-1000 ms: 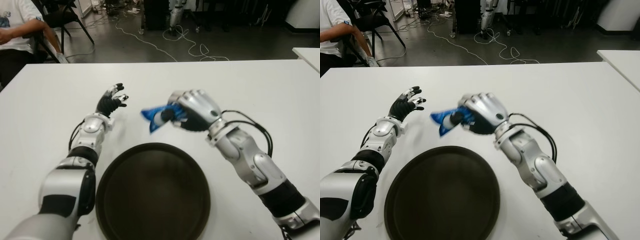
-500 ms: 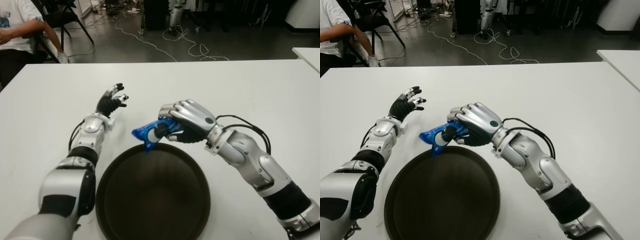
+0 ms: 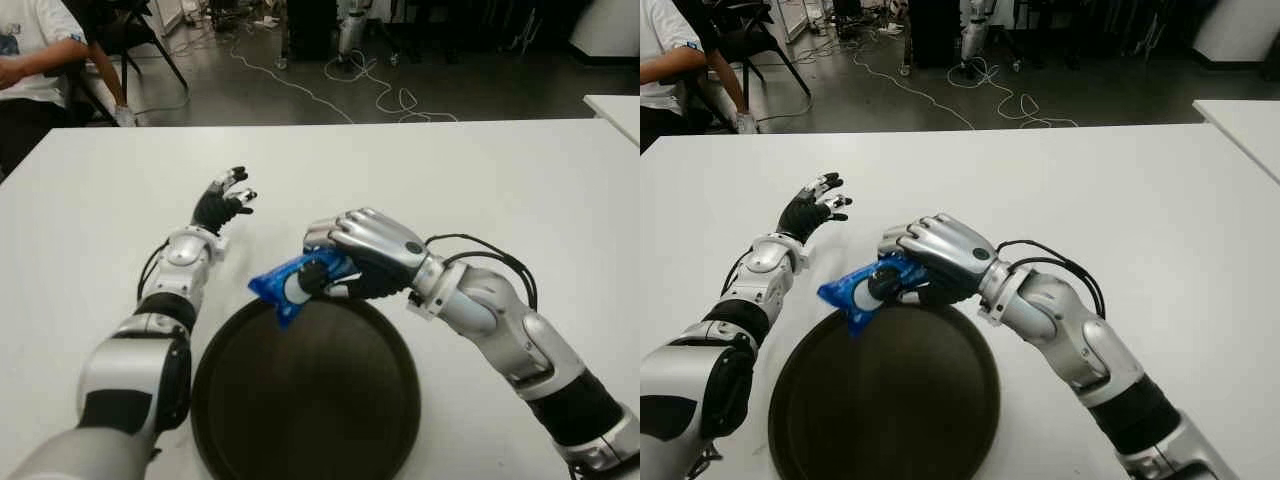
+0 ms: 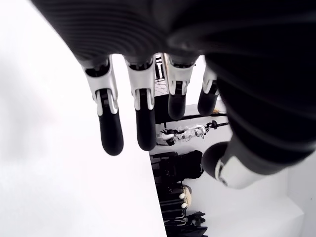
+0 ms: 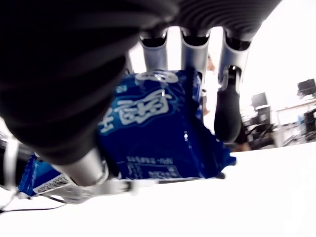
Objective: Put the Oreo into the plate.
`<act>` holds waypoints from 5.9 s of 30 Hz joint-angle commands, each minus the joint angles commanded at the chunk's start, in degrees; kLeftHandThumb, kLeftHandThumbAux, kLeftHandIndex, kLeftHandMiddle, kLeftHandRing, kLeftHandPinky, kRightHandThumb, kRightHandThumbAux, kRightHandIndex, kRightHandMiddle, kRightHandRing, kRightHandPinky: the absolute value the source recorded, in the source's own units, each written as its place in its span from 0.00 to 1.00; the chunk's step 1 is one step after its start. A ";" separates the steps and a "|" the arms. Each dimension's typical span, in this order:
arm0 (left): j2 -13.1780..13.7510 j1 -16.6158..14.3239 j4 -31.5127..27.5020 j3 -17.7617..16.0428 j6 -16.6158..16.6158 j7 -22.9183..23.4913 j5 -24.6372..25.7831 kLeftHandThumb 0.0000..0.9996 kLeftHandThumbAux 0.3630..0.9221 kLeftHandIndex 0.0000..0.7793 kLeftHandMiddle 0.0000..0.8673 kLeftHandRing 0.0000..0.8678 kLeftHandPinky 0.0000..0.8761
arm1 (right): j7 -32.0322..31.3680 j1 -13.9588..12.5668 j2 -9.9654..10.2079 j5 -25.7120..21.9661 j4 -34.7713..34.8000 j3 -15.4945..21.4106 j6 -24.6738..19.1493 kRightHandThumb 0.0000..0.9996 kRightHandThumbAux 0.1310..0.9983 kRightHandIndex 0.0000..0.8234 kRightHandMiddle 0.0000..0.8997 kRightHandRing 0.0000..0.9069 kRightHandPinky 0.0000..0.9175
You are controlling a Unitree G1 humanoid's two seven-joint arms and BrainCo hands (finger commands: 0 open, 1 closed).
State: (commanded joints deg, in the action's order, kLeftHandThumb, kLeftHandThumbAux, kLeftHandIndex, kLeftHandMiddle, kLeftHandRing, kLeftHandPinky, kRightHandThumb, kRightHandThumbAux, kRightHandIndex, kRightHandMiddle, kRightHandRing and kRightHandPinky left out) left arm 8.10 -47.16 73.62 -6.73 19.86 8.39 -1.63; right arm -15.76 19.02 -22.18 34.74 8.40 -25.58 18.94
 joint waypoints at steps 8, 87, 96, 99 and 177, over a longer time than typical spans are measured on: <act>-0.15 0.00 -0.04 -0.12 0.15 0.21 0.16 0.23 0.57 0.06 0.12 0.26 0.37 | -3.30 0.56 -0.25 -1.10 -0.44 -0.19 1.27 0.69 0.69 0.52 0.79 0.77 0.72; -0.93 -0.31 -0.06 0.47 0.04 -0.83 0.00 0.22 0.52 0.04 0.13 0.27 0.36 | -10.46 -0.99 7.49 -20.34 -11.46 2.19 4.40 0.69 0.70 0.50 0.25 0.18 0.12; -1.05 -0.26 -0.16 0.59 0.26 -0.79 -0.10 0.21 0.52 0.05 0.13 0.26 0.35 | -11.75 -0.69 6.42 -19.49 -10.73 1.92 3.99 0.68 0.71 0.48 0.20 0.14 0.11; -1.09 -0.29 -0.09 0.57 0.17 -0.92 -0.11 0.21 0.51 0.04 0.13 0.25 0.35 | -11.94 -0.54 6.11 -18.92 -10.57 1.81 3.82 0.68 0.71 0.48 0.18 0.14 0.11; -1.21 0.02 -0.39 0.91 0.88 -1.63 -0.93 0.20 0.47 0.05 0.15 0.27 0.35 | -19.83 3.77 4.96 -18.46 -16.12 -0.17 1.92 0.00 0.89 0.06 0.06 0.02 0.03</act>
State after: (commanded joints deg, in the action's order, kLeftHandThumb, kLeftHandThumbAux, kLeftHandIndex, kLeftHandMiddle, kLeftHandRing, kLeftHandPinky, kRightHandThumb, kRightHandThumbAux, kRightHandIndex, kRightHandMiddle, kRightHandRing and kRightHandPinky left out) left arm 6.89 -47.14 73.23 -5.82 20.75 6.76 -2.56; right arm -35.59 22.79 -17.22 16.28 -7.72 -25.76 20.86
